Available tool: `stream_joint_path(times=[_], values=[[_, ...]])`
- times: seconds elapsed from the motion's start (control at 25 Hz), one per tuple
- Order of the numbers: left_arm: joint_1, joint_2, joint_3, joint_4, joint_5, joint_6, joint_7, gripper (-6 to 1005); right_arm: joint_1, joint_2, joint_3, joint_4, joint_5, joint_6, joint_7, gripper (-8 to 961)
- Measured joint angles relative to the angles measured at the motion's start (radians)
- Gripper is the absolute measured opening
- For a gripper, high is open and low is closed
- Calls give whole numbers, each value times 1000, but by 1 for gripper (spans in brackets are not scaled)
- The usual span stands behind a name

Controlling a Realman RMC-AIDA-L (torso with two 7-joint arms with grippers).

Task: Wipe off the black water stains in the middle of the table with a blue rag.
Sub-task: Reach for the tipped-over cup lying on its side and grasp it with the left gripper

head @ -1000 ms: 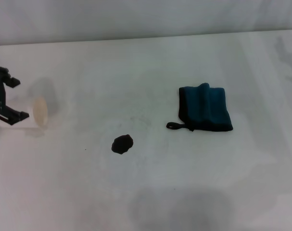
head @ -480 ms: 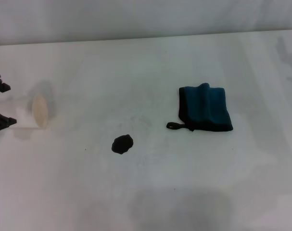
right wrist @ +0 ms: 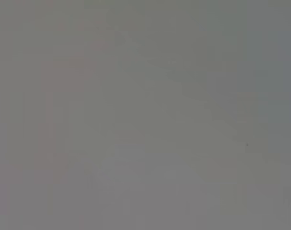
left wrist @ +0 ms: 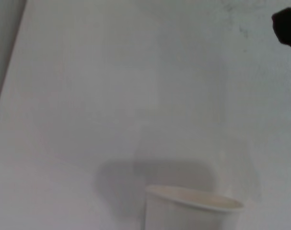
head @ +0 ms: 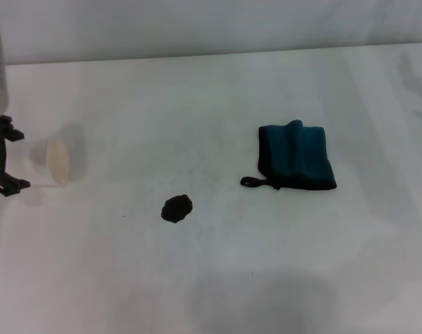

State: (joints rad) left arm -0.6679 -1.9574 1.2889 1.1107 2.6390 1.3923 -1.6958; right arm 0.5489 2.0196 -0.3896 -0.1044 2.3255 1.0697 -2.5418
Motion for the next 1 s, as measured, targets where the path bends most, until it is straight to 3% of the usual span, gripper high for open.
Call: stream_joint_path(times=[1.0], values=[[-3,-12,66,-110,13,-182,4,871,4,-5,-5,-12,0,3,21,792]])
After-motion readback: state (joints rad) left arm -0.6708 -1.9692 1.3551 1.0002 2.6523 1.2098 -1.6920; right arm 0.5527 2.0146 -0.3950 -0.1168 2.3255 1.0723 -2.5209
